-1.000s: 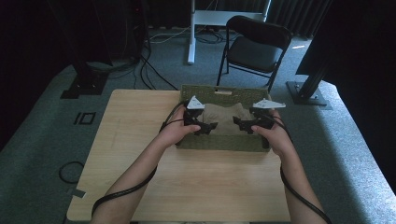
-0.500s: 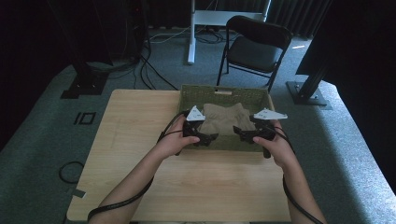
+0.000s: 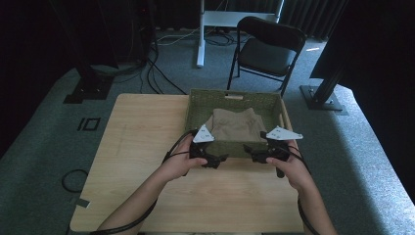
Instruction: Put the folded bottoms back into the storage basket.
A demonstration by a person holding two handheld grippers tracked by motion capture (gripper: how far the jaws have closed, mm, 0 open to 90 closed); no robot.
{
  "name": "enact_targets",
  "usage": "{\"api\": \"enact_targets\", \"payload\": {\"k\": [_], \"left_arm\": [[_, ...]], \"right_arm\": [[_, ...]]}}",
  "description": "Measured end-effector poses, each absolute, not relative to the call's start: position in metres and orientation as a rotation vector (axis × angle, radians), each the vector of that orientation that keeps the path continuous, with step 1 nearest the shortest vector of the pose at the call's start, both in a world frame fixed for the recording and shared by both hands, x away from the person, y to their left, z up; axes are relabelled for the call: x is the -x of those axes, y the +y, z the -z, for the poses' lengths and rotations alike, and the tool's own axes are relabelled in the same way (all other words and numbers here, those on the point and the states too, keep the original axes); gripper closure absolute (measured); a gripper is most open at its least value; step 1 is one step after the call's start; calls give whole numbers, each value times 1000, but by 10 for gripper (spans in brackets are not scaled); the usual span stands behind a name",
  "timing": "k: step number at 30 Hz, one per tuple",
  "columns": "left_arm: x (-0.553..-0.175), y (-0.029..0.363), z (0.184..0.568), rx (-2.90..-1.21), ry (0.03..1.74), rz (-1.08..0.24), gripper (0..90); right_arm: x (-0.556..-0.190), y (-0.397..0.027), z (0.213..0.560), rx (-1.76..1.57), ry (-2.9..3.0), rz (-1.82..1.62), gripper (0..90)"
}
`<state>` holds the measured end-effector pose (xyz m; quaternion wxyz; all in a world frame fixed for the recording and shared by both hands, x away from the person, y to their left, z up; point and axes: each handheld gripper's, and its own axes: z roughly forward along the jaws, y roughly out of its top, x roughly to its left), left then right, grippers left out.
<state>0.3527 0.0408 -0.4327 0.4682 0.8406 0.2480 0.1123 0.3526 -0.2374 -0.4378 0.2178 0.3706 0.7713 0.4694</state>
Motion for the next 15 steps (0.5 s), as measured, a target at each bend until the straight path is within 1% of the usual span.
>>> {"api": "enact_targets", "payload": {"k": [15], "left_arm": [[-330,46,453,-2093,580,-270,171]], "right_arm": [[-325,-246,464,-1035,2169,-1302,135]]}}
